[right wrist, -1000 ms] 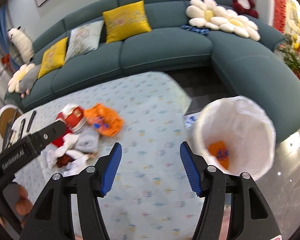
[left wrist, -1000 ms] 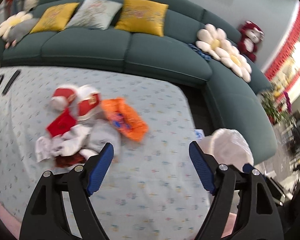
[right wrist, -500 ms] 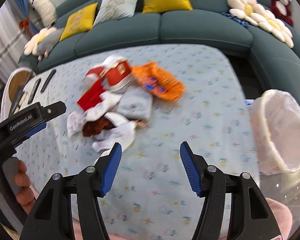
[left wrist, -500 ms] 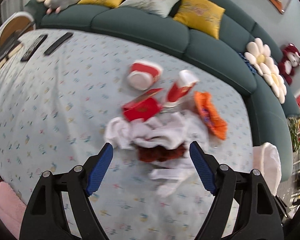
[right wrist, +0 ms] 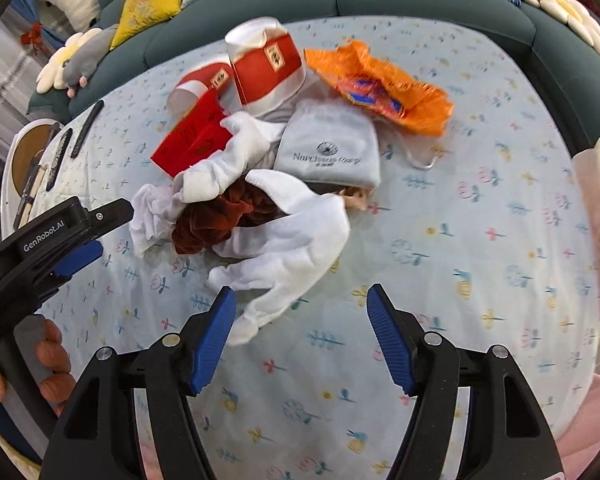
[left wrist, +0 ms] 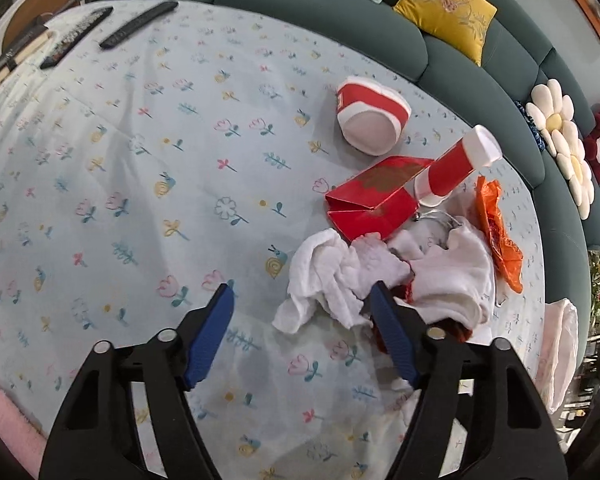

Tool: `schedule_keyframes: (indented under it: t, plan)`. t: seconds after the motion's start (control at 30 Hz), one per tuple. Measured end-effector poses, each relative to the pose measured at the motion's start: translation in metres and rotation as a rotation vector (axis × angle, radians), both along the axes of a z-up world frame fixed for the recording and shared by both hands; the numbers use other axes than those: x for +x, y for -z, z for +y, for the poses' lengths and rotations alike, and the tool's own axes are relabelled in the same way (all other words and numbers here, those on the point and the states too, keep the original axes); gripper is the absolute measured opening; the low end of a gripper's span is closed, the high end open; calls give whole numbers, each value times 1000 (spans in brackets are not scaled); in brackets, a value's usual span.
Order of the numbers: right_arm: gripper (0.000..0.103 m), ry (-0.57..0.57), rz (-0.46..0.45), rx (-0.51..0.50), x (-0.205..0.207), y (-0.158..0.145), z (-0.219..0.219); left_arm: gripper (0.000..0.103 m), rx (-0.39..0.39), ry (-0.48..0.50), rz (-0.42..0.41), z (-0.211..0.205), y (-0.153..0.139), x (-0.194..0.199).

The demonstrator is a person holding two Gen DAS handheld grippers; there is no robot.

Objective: Collect trash
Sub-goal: 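Grasp a white glove with the left tool while the right tool grasps another glove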

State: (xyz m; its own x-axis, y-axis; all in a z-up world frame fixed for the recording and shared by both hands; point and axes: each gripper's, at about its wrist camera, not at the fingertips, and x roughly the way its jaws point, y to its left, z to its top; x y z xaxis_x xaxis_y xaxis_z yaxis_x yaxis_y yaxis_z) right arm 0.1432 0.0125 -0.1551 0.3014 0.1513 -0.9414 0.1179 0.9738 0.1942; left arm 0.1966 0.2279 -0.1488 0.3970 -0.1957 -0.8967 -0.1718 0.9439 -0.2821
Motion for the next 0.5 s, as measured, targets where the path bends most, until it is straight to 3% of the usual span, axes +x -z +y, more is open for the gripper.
schedule_keyframes:
  t: [0.07, 0.17, 0.23, 0.3, 0.4, 0.5]
  plan:
    - [65, 2, 17, -6, 4, 8, 4, 62, -26, -3, 9, 1, 5, 5]
    - [64, -7, 40, -16, 8, 19, 10, 46, -67, 7, 15, -1, 9, 11]
    - [55, -11, 52, -8, 10, 25, 11, 25, -87, 29, 20, -3, 12, 14]
    - [33, -13, 61, 12, 10, 29, 10, 17, -92, 45, 16, -4, 13, 14]
    - [11, -8, 67, 28, 8, 31, 7, 9, -96, 52, 4, -5, 10, 11]
    - [7, 8, 46, 54, 7, 22, 1, 8, -103, 36, -10, -2, 1, 6]
